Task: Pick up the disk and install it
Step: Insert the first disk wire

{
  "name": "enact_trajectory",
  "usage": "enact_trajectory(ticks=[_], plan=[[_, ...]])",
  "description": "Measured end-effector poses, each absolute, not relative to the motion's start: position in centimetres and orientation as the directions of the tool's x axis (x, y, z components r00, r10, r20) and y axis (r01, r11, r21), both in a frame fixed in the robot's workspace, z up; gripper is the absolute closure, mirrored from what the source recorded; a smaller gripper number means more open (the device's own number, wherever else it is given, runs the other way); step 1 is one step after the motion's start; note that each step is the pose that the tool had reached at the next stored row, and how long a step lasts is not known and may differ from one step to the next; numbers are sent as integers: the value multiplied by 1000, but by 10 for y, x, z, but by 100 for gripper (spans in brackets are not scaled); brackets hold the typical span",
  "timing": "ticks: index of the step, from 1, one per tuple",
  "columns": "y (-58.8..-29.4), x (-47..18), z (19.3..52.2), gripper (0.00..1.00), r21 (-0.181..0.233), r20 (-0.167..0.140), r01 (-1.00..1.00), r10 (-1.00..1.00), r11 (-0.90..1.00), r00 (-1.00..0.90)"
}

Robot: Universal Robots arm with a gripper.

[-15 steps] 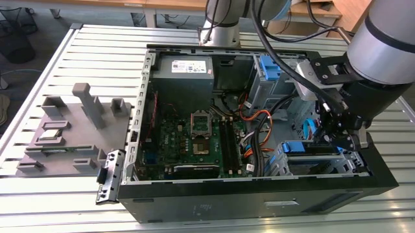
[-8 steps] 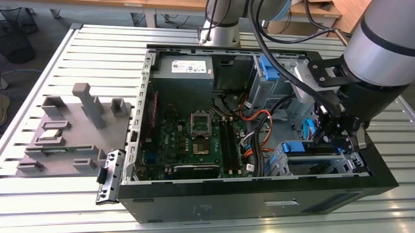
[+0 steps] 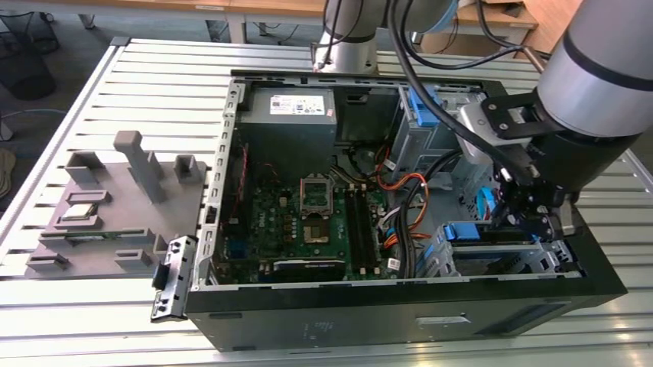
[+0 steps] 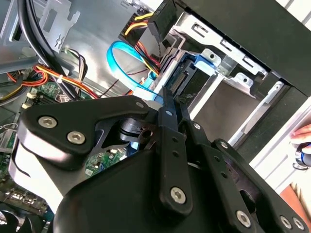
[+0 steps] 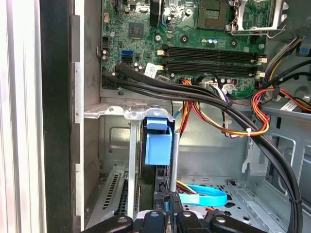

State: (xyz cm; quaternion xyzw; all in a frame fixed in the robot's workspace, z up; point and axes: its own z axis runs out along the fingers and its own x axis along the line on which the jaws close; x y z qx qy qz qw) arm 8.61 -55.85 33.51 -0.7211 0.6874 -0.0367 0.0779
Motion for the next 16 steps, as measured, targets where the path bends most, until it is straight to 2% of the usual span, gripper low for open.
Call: enact_trajectory(ticks=[16], plan=[[-558, 85, 332, 84, -171, -53, -984, -997, -49, 59]])
